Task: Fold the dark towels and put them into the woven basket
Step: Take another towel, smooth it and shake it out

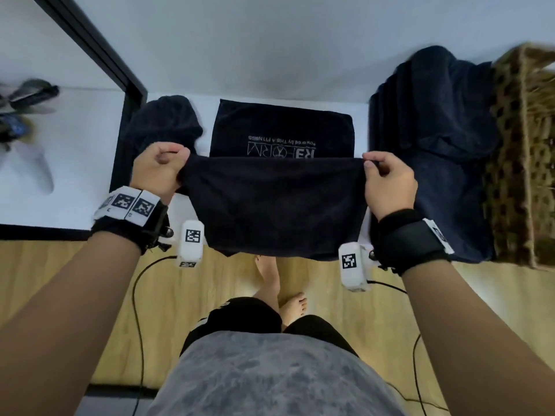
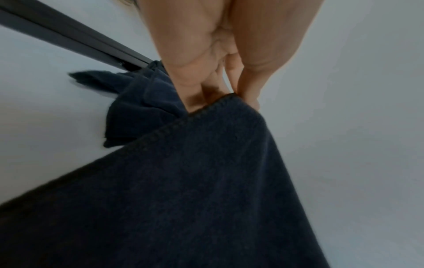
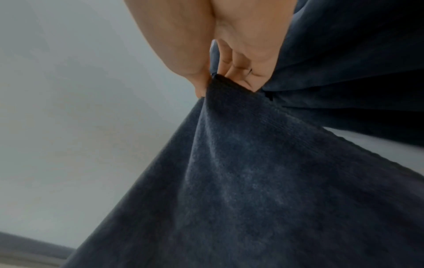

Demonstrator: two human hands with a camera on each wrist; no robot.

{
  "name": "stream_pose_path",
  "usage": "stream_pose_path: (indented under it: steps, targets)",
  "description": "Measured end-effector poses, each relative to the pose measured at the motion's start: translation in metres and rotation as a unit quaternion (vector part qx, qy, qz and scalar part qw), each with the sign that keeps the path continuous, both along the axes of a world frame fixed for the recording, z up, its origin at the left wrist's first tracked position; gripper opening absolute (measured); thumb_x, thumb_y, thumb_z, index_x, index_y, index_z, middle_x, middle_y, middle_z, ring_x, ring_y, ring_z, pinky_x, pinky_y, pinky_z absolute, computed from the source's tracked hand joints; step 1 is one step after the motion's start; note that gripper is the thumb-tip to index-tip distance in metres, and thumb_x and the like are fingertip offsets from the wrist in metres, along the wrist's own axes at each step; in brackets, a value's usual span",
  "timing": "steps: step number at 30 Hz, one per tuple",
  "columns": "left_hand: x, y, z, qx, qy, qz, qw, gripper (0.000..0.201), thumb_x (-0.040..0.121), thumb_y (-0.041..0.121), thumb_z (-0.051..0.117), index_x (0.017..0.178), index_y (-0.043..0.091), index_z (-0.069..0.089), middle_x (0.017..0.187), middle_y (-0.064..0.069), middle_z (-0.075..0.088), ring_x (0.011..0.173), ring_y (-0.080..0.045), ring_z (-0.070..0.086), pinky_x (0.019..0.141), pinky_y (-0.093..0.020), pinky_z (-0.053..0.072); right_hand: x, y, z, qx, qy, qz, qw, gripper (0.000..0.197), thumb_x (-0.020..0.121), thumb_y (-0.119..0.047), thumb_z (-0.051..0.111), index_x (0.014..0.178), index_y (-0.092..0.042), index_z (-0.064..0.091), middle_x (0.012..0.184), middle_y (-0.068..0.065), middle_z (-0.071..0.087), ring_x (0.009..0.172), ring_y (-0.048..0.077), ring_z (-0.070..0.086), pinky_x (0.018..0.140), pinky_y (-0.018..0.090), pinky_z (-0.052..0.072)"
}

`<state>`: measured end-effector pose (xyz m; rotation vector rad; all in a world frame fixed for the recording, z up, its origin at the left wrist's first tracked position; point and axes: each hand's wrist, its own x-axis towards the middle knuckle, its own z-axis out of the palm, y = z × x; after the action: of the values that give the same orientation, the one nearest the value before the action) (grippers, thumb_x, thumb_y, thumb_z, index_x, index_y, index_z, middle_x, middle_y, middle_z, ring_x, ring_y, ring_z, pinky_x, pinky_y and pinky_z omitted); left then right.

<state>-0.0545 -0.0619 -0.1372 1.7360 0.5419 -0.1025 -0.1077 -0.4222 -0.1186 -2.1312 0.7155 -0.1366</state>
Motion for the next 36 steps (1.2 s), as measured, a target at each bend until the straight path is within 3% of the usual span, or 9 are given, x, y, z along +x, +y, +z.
stream_pose_path:
  steps: [7, 10, 14, 19, 25, 28, 30, 33, 36]
  targets:
    - [0.058, -0.013, -0.028, -0.006, 0.047, -0.039, 0.998, 0.021, 0.091, 0.003, 0.064, 0.110, 0.007, 0.070, 0.095, -0.006, 0.071, 0.084, -0.012, 0.072, 0.075, -0.022, 0.057, 0.054, -0.005, -0.037, 0.036, 0.106, -0.016, 0.994, 0.032, 0.092, -0.008, 0.049, 0.112, -0.020, 0.071, 0.113, 0.002, 0.070, 0.107, 0.019, 0.064, 0.097, 0.020, 0.044]
    - [0.061, -0.013, -0.044, 0.003, 0.076, -0.062, 0.995, 0.027, 0.089, 0.000, 0.065, 0.114, 0.009, 0.069, 0.109, -0.012, 0.071, 0.101, -0.020, 0.069, 0.093, -0.032, 0.054, 0.058, -0.004, -0.052, 0.043, 0.163, 0.004, 0.986, 0.039, 0.091, -0.008, 0.050, 0.125, -0.018, 0.065, 0.126, 0.003, 0.065, 0.117, 0.020, 0.059, 0.104, 0.023, 0.041]
    - [0.041, -0.007, -0.061, 0.102, 0.092, -0.101, 0.985, 0.031, 0.087, 0.011, 0.069, 0.118, 0.017, 0.070, 0.113, -0.001, 0.071, 0.100, -0.010, 0.068, 0.093, -0.027, 0.052, 0.042, -0.003, -0.065, 0.013, 0.203, 0.018, 0.979, 0.044, 0.089, -0.008, 0.053, 0.132, -0.016, 0.057, 0.135, 0.008, 0.056, 0.123, 0.023, 0.054, 0.106, 0.028, 0.039]
    - [-0.007, -0.007, -0.073, 0.194, 0.154, -0.121, 0.961, 0.021, 0.088, 0.018, 0.069, 0.109, 0.016, 0.067, 0.107, -0.005, 0.070, 0.098, -0.024, 0.066, 0.092, -0.042, 0.054, -0.016, 0.014, -0.078, -0.050, 0.193, 0.028, 0.979, 0.013, 0.082, -0.006, 0.057, 0.094, -0.011, 0.060, 0.111, 0.012, 0.055, 0.099, 0.027, 0.055, 0.090, 0.025, 0.040]
    - [-0.077, -0.016, -0.080, 0.295, 0.228, -0.137, 0.918, 0.027, 0.084, 0.045, 0.070, 0.093, 0.021, 0.060, 0.078, 0.013, 0.058, 0.071, -0.006, 0.055, 0.060, -0.019, 0.037, -0.095, 0.019, -0.097, -0.033, 0.258, -0.020, 0.965, 0.016, 0.081, -0.017, 0.064, 0.085, -0.009, 0.050, 0.094, 0.009, 0.054, 0.080, 0.023, 0.049, 0.071, 0.025, 0.034]
    - [-0.105, -0.019, -0.084, 0.327, 0.239, -0.140, 0.903, 0.028, 0.085, 0.047, 0.066, 0.088, 0.019, 0.061, 0.076, 0.011, 0.057, 0.078, -0.012, 0.055, 0.067, -0.022, 0.039, -0.114, 0.012, -0.106, -0.017, 0.361, -0.019, 0.932, 0.021, 0.084, -0.025, 0.061, 0.079, -0.005, 0.055, 0.081, 0.010, 0.060, 0.083, 0.030, 0.057, 0.071, 0.028, 0.039]
    - [-0.122, -0.018, -0.089, 0.342, 0.252, -0.131, 0.896, 0.025, 0.087, 0.042, 0.063, 0.088, 0.017, 0.062, 0.086, 0.004, 0.063, 0.088, -0.019, 0.058, 0.076, -0.027, 0.042, -0.121, 0.009, -0.111, 0.019, 0.424, -0.009, 0.905, 0.024, 0.086, -0.027, 0.061, 0.077, -0.006, 0.057, 0.074, 0.006, 0.059, 0.080, 0.030, 0.060, 0.070, 0.029, 0.042]
    - [-0.140, -0.013, -0.098, 0.336, 0.297, -0.144, 0.882, 0.025, 0.089, 0.032, 0.058, 0.105, 0.014, 0.066, 0.111, -0.005, 0.068, 0.106, -0.027, 0.060, 0.084, -0.029, 0.041, -0.126, 0.007, -0.117, 0.084, 0.403, -0.014, 0.911, 0.041, 0.085, -0.031, 0.066, 0.120, -0.010, 0.060, 0.115, 0.007, 0.065, 0.105, 0.028, 0.061, 0.084, 0.030, 0.043]
    - [-0.149, -0.010, -0.109, 0.266, 0.332, -0.179, 0.887, 0.049, 0.089, 0.028, 0.061, 0.136, 0.014, 0.053, 0.138, -0.003, 0.055, 0.123, -0.027, 0.054, 0.103, -0.034, 0.042, -0.128, 0.006, -0.120, 0.112, 0.347, -0.027, 0.931, 0.026, 0.082, -0.035, 0.070, 0.100, -0.018, 0.062, 0.108, 0.004, 0.068, 0.096, 0.025, 0.061, 0.084, 0.033, 0.047]
